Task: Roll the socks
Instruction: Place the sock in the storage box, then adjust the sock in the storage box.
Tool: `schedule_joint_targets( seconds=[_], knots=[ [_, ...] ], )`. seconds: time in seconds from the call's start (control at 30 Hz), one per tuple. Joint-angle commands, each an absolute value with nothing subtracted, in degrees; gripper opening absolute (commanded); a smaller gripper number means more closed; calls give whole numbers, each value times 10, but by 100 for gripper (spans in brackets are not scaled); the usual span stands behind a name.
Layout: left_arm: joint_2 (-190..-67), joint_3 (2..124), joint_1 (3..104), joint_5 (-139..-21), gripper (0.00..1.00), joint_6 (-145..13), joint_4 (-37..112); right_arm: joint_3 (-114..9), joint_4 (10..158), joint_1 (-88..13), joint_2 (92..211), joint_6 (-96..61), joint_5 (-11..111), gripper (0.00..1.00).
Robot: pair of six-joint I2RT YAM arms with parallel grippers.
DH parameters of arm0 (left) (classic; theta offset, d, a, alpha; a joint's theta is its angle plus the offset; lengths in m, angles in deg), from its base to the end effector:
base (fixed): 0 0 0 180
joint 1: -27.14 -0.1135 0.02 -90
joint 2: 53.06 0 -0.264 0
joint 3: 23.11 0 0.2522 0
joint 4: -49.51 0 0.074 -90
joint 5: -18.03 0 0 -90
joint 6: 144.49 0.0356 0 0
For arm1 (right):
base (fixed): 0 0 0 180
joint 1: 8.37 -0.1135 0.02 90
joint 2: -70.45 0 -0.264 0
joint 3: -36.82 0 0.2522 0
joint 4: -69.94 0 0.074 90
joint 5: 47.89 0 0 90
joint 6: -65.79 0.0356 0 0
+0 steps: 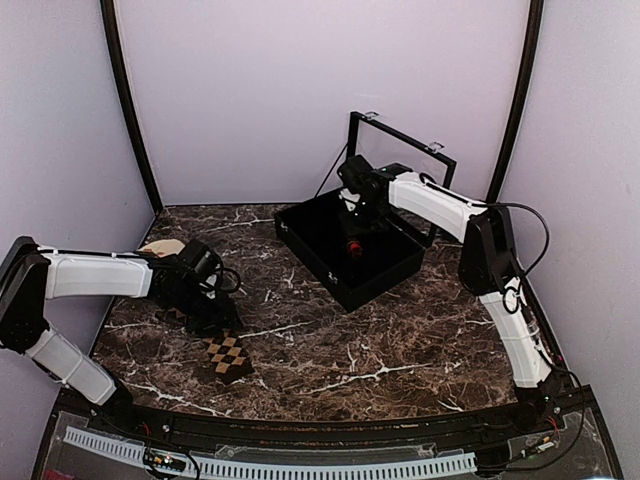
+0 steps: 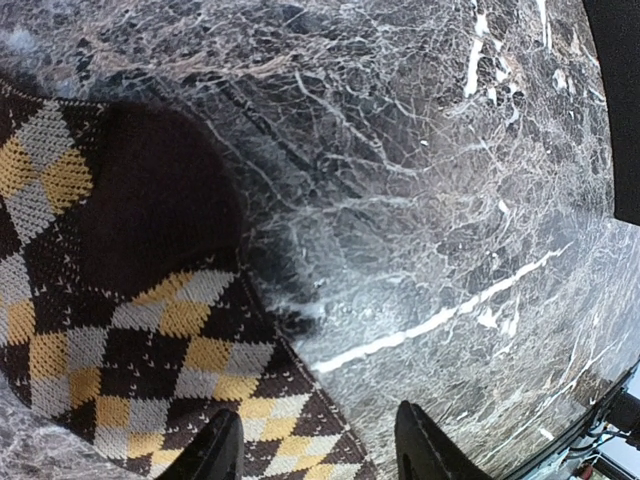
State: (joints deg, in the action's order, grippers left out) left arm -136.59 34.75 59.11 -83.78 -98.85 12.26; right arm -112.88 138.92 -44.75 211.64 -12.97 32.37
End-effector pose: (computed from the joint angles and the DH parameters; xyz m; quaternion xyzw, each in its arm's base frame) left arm 0.2227 -0.1476 0.1697 -0.0804 0.9640 -0.2225 0.1213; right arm 0.4294 0.3089 0.2214 -0.1886 0.9451 0.0274 0.2655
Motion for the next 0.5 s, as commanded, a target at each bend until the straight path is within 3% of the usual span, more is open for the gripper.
schedule_joint_targets(
  seconds=[0.0,0.13,0.33,0.47],
  knots=[
    [-1345,338,588,-842,55,-995,124,-1115,1371,-450,2076,-121,312,48],
    [-1344,333,588,-843,55,-997,130,-1093,1366,-452,2062,-121,306,40],
    [-1344,326,588,-846,55,-1003,137,-1072,1375,-451,2074,-120,315,11],
    [-1342,322,588,-847,55,-1006,139,-1046,1372,-453,2075,-119,318,7]
  ],
)
